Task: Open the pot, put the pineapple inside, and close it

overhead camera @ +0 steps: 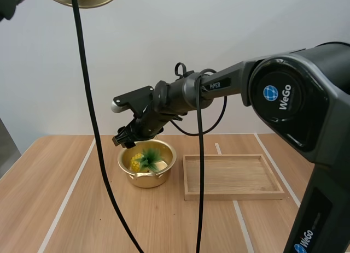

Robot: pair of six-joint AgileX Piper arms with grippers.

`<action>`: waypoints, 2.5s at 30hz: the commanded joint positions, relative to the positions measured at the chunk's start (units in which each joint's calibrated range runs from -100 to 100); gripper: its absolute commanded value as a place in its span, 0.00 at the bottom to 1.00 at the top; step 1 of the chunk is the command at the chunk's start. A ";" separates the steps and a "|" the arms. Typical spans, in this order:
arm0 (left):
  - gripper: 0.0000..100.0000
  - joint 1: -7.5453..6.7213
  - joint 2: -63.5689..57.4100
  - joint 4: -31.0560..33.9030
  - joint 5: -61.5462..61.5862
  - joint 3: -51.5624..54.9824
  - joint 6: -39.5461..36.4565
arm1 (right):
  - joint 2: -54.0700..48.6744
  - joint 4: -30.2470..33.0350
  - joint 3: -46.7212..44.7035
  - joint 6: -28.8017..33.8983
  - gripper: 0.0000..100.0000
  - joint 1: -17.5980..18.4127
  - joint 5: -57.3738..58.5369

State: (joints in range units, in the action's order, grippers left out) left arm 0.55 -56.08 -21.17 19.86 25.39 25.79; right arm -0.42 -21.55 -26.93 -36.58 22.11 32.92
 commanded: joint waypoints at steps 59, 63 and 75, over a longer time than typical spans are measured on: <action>0.00 -0.10 -0.38 -0.36 -1.13 -0.41 -0.23 | -41.90 9.08 0.56 8.23 0.00 -20.10 -2.04; 0.00 -0.10 -0.38 -0.36 -1.13 -0.41 -0.23 | -46.17 8.98 0.56 9.41 0.00 -20.10 -2.04; 0.00 -0.10 -0.38 -0.36 -1.13 -0.41 -0.23 | -56.62 12.20 0.43 13.41 0.00 -20.10 3.68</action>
State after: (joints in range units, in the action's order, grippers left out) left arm 0.55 -56.08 -21.17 19.86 25.39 25.79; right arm -55.25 -10.65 -26.93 -25.33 2.21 35.04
